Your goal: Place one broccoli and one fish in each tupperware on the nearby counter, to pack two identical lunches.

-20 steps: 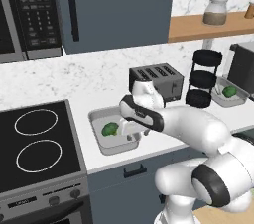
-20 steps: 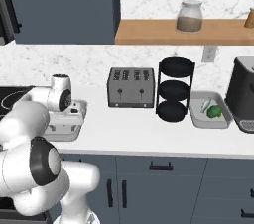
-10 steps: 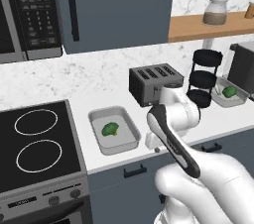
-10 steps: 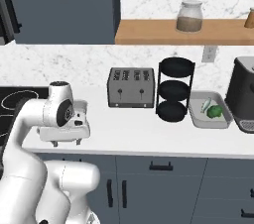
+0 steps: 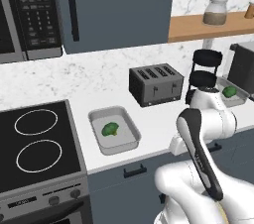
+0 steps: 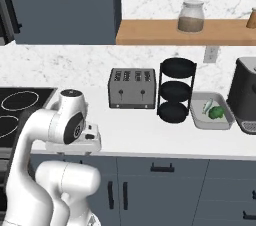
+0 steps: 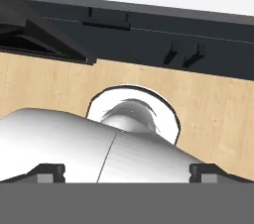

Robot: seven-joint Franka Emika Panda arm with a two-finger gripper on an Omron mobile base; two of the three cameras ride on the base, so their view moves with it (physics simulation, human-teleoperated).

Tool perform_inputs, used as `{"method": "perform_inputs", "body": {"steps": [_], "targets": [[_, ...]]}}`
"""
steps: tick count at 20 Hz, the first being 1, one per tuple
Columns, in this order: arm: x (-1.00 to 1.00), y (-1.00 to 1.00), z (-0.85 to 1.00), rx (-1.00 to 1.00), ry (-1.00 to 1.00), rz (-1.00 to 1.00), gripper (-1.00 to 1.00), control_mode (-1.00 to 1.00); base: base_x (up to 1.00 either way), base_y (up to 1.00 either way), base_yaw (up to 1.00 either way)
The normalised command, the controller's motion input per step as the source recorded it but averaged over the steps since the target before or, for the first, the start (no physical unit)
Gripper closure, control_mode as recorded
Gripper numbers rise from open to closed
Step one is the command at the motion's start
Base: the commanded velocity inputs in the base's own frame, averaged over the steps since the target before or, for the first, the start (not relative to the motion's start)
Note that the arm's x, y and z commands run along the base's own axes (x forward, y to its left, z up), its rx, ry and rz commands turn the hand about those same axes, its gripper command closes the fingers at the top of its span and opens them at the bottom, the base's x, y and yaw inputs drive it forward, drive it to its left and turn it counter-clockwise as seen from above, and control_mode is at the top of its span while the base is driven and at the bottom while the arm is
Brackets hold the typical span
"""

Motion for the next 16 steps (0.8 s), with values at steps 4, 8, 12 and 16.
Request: {"method": "perform_inputs", "body": {"steps": [4, 8, 12, 16], "targets": [[-0.29, -0.2, 0.0, 0.02, -0.05, -0.07, -1.0, -1.0, 0.0, 0.0, 0.0], [0.0, 0.0, 0.0, 0.0, 0.0, 0.0, -1.0, 1.0, -1.0, -0.81, -0.27], [0.0, 0.0, 0.0, 0.0, 0.0, 0.0, -1.0, 1.0, -0.68, -0.95, -0.27], [0.0, 0.0, 0.0, 0.0, 0.0, 0.0, -1.0, 1.0, -0.39, -1.0, -0.42]]}}
